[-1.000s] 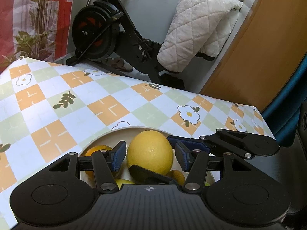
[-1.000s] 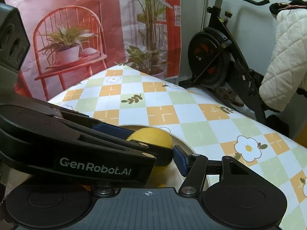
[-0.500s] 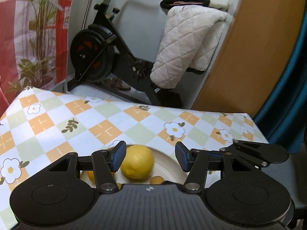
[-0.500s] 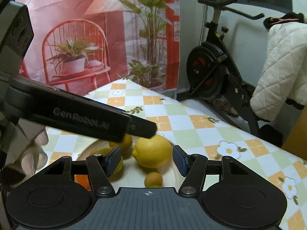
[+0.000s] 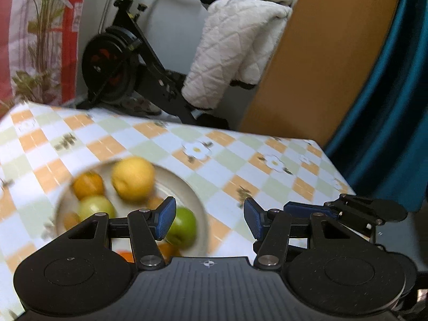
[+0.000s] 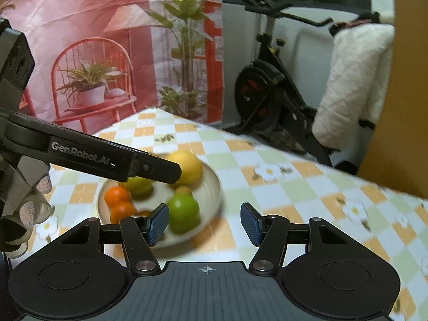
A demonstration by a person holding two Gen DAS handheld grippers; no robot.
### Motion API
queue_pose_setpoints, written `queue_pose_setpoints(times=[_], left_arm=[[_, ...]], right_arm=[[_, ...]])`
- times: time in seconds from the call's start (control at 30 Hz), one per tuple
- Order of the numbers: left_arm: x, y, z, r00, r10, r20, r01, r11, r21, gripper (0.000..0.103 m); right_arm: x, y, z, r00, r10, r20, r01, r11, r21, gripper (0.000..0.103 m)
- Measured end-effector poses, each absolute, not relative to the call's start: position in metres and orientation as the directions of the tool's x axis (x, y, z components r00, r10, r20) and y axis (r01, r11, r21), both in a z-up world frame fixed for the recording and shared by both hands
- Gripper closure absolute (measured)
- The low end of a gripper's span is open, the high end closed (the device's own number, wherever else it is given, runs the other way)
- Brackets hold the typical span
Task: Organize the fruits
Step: 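Move the left tool to the second lemon on the tablecloth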
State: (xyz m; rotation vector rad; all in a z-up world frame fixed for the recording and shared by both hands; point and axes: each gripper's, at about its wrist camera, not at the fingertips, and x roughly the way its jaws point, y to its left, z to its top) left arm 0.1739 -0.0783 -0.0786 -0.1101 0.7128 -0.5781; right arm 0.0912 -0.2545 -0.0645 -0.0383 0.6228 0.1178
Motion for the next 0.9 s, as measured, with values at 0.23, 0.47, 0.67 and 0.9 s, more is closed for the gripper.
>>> queue_pose_setpoints(times=[0.23,0.47,0.67,0.9], left_arm=[[0.151,-0.091,-0.101,0.555,-0.577,-0.599,0.472,0.812,-0.344,0.045],[0.13,-0.1,-0.114,0.531,-0.584,-0.614,0.496,0.802,-0.334,0.045],[0.12,-0.106,-0.119,0.512,-0.608,-0.607,0.515,0.783,-0.35,0.045],[0.117,-0.11,-0.129,0.484,-0.62,-0.617,0.52,0.771,-0.367,0.044]], right_arm=[[0.049,-0.26,-0.088,0.79,0.051,-0.611,-0.072,0.997,-0.009,0.046],[0.029,-0.262,-0.11,0.792,0.045,-0.609,-0.018,0.999,0.05,0.043],[0.024,-0.263,-0.123,0.79,0.051,-0.611,-0.001,0.997,0.082,0.043],[0.023,-0.264,-0.13,0.787,0.044,-0.615,0.018,0.995,0.094,0.041]])
